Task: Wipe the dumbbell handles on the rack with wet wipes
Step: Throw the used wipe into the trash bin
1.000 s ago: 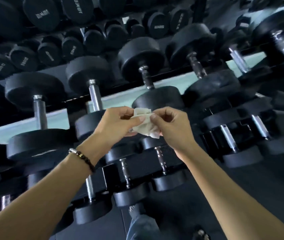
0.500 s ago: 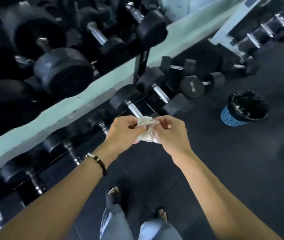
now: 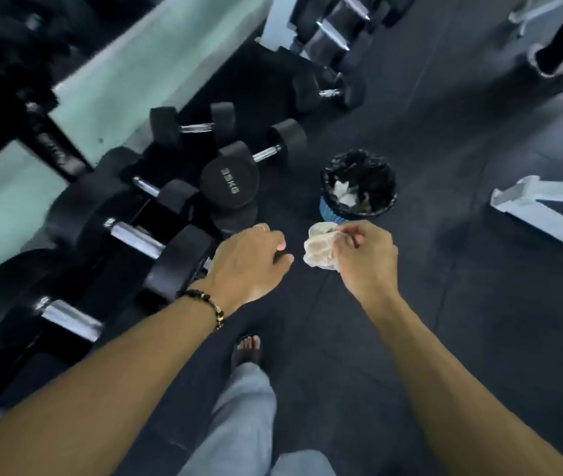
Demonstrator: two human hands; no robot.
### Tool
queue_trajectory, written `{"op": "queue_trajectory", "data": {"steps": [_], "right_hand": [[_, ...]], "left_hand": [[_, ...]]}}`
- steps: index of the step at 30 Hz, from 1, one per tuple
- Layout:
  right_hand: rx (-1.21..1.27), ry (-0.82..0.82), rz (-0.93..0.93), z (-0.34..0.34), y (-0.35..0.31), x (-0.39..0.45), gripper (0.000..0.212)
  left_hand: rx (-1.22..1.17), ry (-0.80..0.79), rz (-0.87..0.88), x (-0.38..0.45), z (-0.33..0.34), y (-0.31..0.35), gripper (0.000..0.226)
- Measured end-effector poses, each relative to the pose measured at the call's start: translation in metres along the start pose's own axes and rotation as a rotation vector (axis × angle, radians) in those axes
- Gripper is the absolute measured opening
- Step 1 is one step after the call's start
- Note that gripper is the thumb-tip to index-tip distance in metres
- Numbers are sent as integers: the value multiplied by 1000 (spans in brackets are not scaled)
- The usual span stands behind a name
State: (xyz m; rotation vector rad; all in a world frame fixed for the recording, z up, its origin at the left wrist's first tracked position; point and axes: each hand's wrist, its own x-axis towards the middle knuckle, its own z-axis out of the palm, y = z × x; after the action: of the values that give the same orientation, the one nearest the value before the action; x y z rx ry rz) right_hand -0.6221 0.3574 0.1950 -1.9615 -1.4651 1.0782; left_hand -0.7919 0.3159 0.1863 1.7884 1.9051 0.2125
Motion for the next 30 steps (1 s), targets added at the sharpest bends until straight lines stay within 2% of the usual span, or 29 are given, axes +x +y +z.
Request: {"op": "queue_trajectory", "data": {"steps": [4, 8, 15, 19, 26, 30], "right_hand": [[-78, 72, 61, -21, 14, 79, 20], [-106, 121, 112, -29, 36, 157, 19], [-208, 107, 97, -25, 68, 317, 29], [-400, -96, -1, -16, 82, 396, 40], [-659, -256, -190, -35, 95, 415, 43], [-685, -244, -162, -61, 86, 391, 40]], "left_hand": [[211, -83, 180, 85, 19, 30, 35], [274, -130, 261, 160, 49, 52, 35], [283, -150, 182, 261, 106, 66, 34], [277, -130, 108, 312, 132, 70, 35], [317, -197, 144, 353, 144, 93, 35], [319, -200, 228, 351, 132, 107, 33]]}}
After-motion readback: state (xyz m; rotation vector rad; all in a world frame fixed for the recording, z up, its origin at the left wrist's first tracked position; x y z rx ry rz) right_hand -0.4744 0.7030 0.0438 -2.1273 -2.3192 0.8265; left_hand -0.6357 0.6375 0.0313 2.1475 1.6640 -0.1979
